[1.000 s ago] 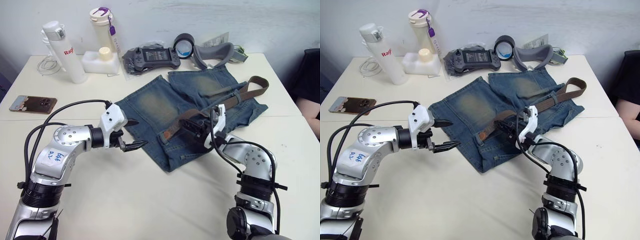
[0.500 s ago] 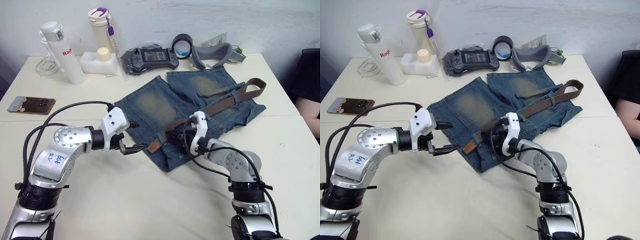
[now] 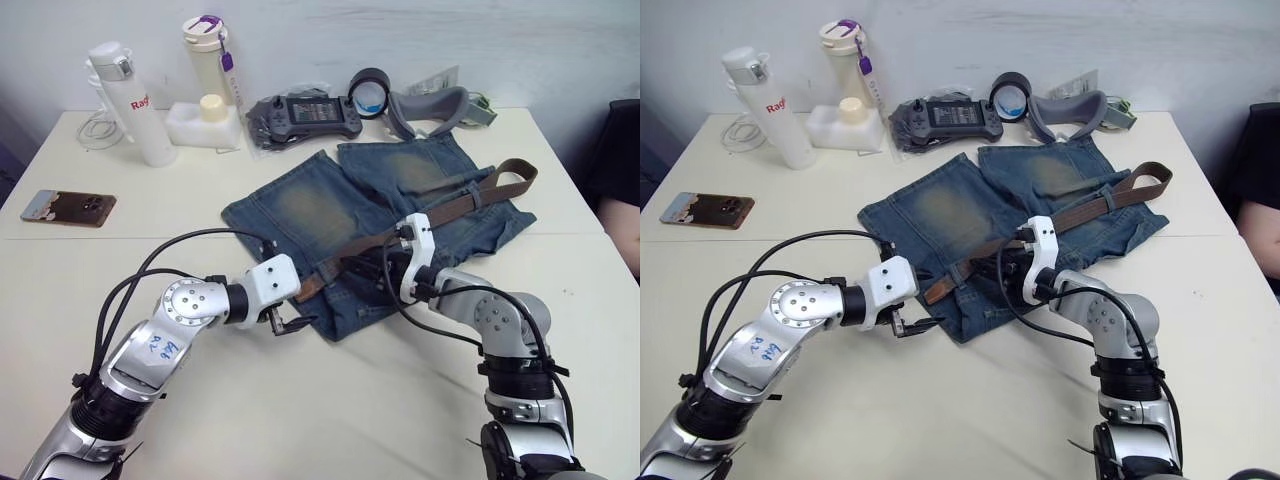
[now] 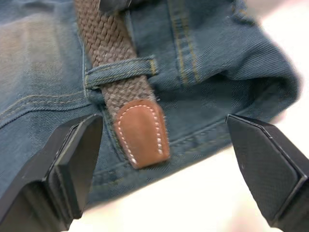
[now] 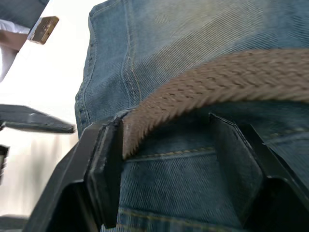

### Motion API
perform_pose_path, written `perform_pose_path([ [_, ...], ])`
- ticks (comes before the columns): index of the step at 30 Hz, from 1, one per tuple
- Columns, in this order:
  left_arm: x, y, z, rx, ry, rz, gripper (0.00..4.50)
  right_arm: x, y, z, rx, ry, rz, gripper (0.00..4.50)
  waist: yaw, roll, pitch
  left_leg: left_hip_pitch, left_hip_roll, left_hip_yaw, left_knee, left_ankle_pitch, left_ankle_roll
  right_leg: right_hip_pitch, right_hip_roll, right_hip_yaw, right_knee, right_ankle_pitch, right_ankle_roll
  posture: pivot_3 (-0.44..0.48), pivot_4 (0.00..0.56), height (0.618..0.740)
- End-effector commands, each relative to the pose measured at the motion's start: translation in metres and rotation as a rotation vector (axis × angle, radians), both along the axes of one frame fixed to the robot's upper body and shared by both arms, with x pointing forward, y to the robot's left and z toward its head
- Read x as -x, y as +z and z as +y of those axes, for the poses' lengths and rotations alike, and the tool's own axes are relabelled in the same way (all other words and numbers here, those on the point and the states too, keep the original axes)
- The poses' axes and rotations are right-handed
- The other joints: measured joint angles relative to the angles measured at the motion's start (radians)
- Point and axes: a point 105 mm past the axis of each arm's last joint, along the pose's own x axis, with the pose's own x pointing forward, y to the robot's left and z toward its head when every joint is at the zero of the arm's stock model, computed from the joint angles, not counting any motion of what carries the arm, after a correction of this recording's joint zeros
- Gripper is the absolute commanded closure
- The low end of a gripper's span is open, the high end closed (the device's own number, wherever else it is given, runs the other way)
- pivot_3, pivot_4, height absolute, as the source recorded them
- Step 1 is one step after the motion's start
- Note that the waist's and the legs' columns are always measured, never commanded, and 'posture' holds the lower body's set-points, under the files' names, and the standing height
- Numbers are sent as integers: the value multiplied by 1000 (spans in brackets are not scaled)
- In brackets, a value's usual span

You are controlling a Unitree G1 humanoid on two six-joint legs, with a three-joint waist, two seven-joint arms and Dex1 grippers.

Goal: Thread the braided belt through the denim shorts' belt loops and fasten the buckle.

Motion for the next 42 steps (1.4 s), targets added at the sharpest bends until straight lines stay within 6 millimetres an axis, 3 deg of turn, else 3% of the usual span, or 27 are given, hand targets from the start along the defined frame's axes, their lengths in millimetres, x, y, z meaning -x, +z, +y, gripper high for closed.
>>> perform_pose_path([
  [1, -17, 5, 8, -87, 93, -136, 0, 5, 26, 8, -41, 62, -60, 1465, -2, 0, 0, 0, 0, 0, 0, 0, 0, 0, 1, 0, 0, 0, 0, 0, 150, 731],
  [4, -23, 7, 12, -97, 138, -174, 0, 4, 30, 7, -35, 70, -64, 1465, 1, 0, 0, 0, 0, 0, 0, 0, 0, 0, 1, 0, 0, 0, 0, 0, 150, 731],
  [5, -23, 9, 11, -87, 140, -177, 447, 4, 32, 6, -20, 77, -72, 1400, 1, 0, 0, 0, 0, 0, 0, 0, 0, 0, 1, 0, 0, 0, 0, 0, 150, 731],
  [7, -24, 10, 9, -75, 139, -178, 804, 5, 34, 4, 8, 87, -84, 1400, 1, 0, 0, 0, 0, 0, 0, 0, 0, 0, 0, 0, 0, 0, 0, 0, 150, 731],
  [16, -23, 23, 13, -7, 172, -199, 4403, 3, 39, -34, 352, 158, -201, 1400, 3, 0, 0, -1, 0, -1, 1, 0, 1, 0, -1, -1, 0, 0, 0, 0, 150, 731],
  [19, -21, 25, 21, -16, 189, -212, 4467, -2, 39, -40, 386, 160, -214, 1400, -1, 0, 0, -1, 0, -1, 1, 0, 1, 0, 0, -1, -1, 0, 0, 0, 150, 731],
  [22, -17, 27, 31, -42, 207, -234, 4500, -11, 24, -45, 438, 143, -183, 2697, -1, 0, 0, -1, 0, -1, 1, 0, 1, 0, 0, -1, -1, 0, 0, 0, 150, 731],
  [23, -16, 26, 41, -89, 228, -265, 4500, -14, 14, -46, 474, 145, -162, 3343, 0, 0, 0, -1, 0, -1, 1, 0, 1, 0, 0, -1, -1, 0, 0, 0, 150, 731],
  [25, -13, 24, 65, -185, 273, -307, 4500, -17, -3, -47, 528, 157, -130, 4214, -3, 0, 0, -1, 0, -1, 1, 0, 1, 0, 0, -1, -1, 0, 0, 0, 150, 731],
  [26, -11, 22, 76, -226, 291, -318, 4500, -17, -8, -46, 545, 165, -118, 4427, -6, 0, 0, -1, 0, 0, 1, 0, 1, 0, 0, -1, -1, 0, 0, 0, 150, 731],
  [28, -6, 19, 101, -292, 336, -328, 4500, -18, -15, -45, 563, 179, -106, 4427, -7, 0, 0, 0, 1, 0, 1, 0, 1, 0, 0, -1, -1, 0, 0, 0, 150, 731],
  [29, 0, 17, 127, -352, 391, -314, 4500, -18, -18, -44, 564, 189, -96, 4427, -4, -1, -1, 1, 2, 0, 1, 0, 1, 1, 0, -1, -1, 0, 0, 0, 150, 731],
  [31, 10, 15, 155, -422, 443, -297, 4500, -17, -21, -43, 565, 203, -86, 4427, -14, -5, -3, 1, 2, 0, 2, 0, 1, 0, 0, -1, -2, 0, 0, 0, 150, 731],
  [32, 22, 11, 184, -493, 502, -254, 4500, -17, -23, -42, 566, 216, -83, 4427, -14, -5, -3, 2, 3, 0, 0, 0, 0, 2, 1, -1, -1, 0, -1, 0, 150, 731],
  [35, 48, 12, 233, -602, 628, -181, 4500, -19, -25, -38, 561, 240, -81, 4427, -16, -6, -4, 5, 3, 0, -2, -1, 0, 3, 0, -1, -2, 0, -2, 0, 150, 731],
  [40, 85, 23, 289, -699, 858, -95, 4500, -22, -24, -26, 539, 280, -93, 4427, -26, -8, -5, 13, 4, 1, -3, -10, 3, 8, 0, -2, -4, -1, -4, 0, 150, 731],
  [42, 92, 22, 295, -715, 883, -66, 4500, -23, -23, -23, 534, 289, -98, 4427, -29, -8, -5, 14, 5, 1, -3, -11, 2, 10, 0, -4, -4, -2, -5, 0, 150, 731],
])
